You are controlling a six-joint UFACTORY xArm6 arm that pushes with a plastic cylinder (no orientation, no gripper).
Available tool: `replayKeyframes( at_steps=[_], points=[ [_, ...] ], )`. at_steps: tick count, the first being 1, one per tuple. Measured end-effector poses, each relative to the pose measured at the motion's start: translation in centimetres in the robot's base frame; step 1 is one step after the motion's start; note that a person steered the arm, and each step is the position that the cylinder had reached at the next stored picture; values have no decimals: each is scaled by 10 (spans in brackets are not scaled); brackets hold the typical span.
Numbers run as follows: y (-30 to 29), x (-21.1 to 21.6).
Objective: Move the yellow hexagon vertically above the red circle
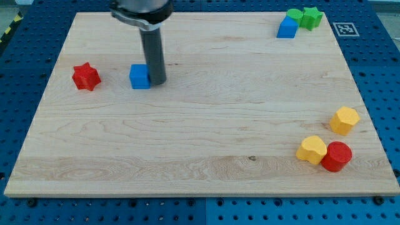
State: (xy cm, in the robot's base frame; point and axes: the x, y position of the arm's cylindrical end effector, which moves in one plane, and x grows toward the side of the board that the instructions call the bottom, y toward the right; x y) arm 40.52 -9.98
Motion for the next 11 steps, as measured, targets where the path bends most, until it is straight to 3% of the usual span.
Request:
replayKeyframes(
  at_steps=[2,3,4,6,7,8,9,10,11],
  points=[
    [-56,-14],
    [-30,-19],
    [56,-19],
    [316,-11],
    [435,31],
    [445,56],
    [443,134],
    [439,148],
    [439,135]
  ],
)
